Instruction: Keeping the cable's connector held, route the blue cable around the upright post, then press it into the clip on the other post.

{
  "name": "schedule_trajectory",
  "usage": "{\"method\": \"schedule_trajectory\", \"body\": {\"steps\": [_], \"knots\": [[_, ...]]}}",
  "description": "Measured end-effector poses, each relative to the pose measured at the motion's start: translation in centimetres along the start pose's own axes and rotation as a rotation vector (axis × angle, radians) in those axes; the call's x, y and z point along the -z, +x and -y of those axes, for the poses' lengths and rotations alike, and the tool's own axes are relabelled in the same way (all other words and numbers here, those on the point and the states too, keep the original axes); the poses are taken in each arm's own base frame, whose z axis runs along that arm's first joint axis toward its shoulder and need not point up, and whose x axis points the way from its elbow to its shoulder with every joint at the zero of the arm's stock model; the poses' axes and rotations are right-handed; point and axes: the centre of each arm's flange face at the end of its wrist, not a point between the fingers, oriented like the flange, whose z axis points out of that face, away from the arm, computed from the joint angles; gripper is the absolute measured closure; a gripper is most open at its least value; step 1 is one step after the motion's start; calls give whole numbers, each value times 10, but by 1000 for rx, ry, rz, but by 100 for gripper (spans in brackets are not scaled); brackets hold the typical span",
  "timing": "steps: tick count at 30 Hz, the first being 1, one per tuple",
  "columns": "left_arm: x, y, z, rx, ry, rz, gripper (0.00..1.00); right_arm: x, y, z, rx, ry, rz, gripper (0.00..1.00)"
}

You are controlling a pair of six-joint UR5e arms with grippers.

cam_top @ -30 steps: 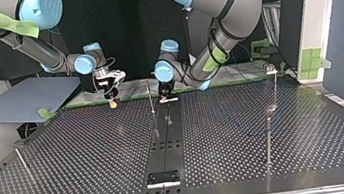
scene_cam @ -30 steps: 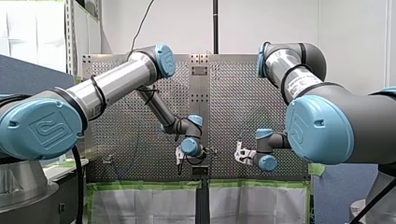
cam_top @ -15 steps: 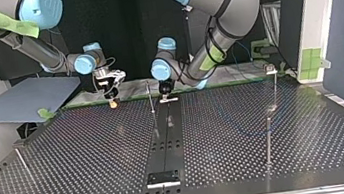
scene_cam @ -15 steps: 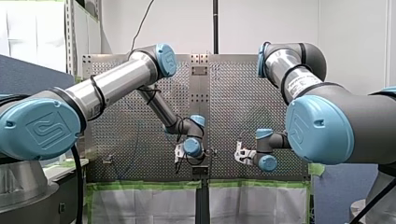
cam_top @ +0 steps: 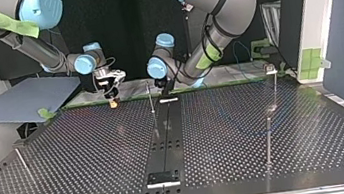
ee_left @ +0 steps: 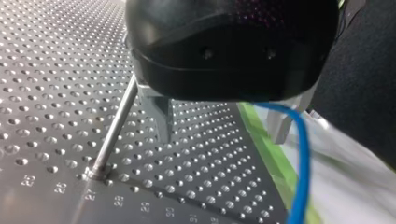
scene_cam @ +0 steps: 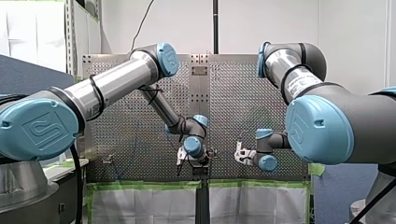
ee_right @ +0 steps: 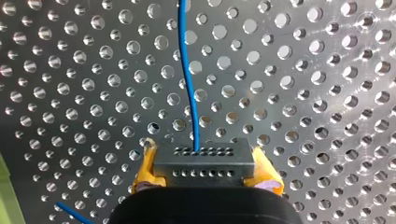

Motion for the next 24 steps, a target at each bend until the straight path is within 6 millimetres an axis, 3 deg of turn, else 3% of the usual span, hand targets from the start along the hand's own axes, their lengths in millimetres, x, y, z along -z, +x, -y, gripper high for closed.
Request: {"method": "schedule_trajectory", "body": {"steps": [16,24], "knots": [[10,-14,-3,32,-17,17,0,0,0,0,2,1,1,100],[20,-7,-3,31,12,6,0,0,0,0,2,0,3,100]]}}
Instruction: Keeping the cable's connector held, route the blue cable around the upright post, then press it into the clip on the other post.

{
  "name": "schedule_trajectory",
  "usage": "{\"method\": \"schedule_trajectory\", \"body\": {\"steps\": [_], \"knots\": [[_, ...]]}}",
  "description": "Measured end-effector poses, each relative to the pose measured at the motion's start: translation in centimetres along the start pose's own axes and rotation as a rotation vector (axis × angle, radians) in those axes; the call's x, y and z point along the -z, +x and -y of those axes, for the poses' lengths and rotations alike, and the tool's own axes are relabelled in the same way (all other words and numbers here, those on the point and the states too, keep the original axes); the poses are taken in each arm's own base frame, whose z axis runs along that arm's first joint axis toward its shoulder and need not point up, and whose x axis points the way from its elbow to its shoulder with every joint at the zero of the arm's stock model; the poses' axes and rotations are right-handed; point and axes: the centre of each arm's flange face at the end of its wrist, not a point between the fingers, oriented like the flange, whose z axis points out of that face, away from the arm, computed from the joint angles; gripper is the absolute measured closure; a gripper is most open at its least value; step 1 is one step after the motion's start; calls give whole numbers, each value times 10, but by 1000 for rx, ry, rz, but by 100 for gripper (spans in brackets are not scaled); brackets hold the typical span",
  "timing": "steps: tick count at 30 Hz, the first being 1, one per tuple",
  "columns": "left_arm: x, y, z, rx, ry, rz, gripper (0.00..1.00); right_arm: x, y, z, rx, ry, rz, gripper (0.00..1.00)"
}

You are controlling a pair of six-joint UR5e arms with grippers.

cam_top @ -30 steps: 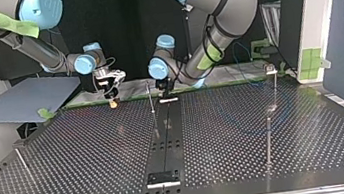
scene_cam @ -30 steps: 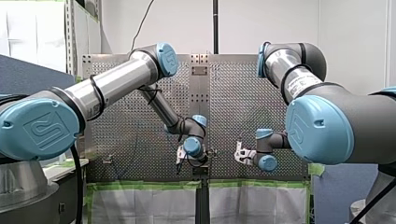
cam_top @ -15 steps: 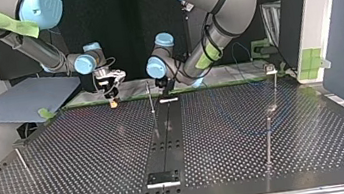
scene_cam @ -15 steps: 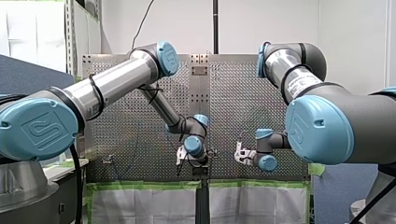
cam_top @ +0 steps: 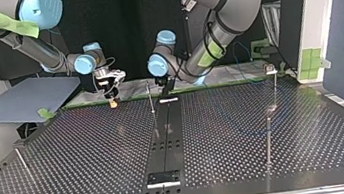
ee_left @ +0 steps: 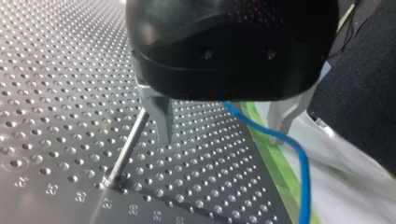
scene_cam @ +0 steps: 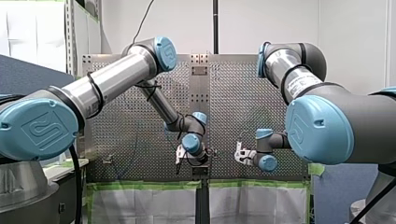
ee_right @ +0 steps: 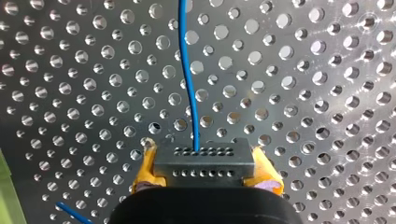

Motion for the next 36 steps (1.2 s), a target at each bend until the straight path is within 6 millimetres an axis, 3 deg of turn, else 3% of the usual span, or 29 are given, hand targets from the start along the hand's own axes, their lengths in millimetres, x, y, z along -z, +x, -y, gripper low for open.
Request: {"method": "schedule_trajectory", "body": {"steps": [8,25,36], "knots": [[15,-11,0,9,18,42,0,0,0,0,0,0,1,100],[35,2,14,-6,44,28,0,1,-1,-1,-1,-2,5,100],[47,-6,15,16,77,48,0,1,-1,-1,-1,-2,5,100]]}}
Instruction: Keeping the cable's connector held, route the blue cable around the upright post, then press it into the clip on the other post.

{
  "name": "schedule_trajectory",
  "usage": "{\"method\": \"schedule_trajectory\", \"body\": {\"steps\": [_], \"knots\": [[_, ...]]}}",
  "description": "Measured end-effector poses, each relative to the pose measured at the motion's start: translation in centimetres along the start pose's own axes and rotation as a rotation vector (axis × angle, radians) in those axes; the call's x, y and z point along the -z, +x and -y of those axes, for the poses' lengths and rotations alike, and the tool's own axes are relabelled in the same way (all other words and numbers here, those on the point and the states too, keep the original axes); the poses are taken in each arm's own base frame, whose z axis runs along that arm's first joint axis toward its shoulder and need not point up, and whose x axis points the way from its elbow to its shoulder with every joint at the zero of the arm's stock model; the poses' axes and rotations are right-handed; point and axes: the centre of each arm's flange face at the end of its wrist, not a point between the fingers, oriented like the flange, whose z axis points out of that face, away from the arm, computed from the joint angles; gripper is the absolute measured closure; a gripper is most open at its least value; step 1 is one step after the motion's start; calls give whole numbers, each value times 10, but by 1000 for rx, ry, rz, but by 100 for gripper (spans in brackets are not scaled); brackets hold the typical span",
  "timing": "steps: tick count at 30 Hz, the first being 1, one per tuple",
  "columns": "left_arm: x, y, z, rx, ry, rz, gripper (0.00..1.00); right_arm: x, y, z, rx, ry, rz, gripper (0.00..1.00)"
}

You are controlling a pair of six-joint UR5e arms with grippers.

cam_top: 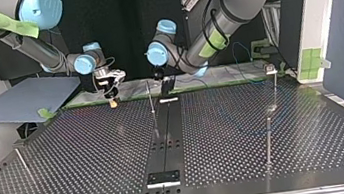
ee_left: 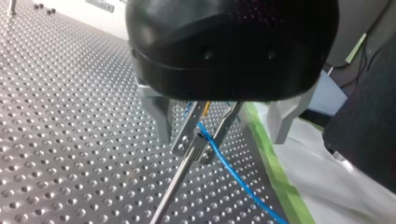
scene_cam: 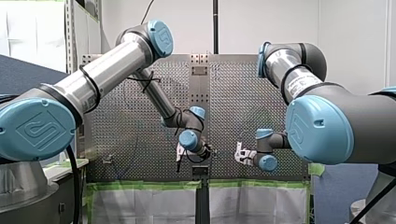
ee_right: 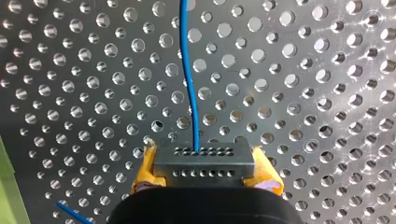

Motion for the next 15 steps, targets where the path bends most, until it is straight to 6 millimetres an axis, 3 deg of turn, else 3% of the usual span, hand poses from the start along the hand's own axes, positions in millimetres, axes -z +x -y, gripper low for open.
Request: {"method": "schedule_trajectory", "body": {"steps": [15], "knots": [[4,3,12,2,33,4,0,0,0,0,-1,-2,2,100]]}}
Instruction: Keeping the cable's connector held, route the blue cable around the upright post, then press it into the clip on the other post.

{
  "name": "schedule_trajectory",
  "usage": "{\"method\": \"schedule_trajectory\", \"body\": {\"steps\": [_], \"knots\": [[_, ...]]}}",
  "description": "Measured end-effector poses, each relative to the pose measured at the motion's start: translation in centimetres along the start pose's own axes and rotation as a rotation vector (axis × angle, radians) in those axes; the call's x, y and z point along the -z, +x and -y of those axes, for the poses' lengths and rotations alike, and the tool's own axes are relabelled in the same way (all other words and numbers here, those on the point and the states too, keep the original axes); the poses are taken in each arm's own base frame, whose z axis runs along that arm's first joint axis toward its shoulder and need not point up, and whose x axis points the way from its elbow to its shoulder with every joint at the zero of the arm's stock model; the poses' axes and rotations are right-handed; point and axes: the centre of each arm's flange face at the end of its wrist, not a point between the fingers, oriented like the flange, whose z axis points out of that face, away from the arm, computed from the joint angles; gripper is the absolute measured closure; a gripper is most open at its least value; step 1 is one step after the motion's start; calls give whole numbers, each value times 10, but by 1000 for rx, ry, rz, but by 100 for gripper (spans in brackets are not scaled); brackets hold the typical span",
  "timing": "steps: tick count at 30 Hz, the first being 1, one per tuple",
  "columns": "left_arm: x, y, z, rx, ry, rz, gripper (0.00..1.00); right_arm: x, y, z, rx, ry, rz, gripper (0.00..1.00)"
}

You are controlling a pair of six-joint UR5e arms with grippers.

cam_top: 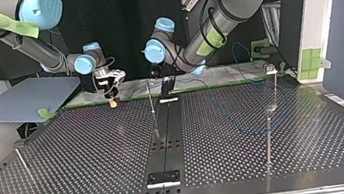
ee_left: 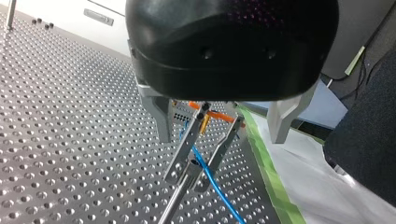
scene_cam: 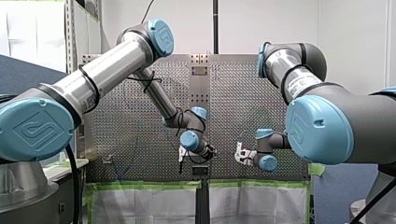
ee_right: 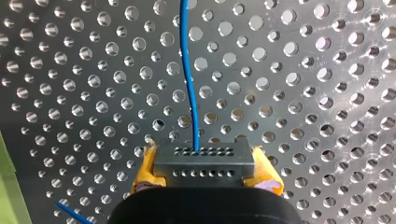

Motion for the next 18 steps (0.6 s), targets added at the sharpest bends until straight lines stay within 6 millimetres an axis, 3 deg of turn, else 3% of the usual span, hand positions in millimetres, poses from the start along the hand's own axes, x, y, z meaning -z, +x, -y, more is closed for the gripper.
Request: {"method": "schedule_trajectory", "body": {"steps": [18], "knots": [[0,0,1,20,0,0,0,1,0,0,-1,-1,5,100]]}}
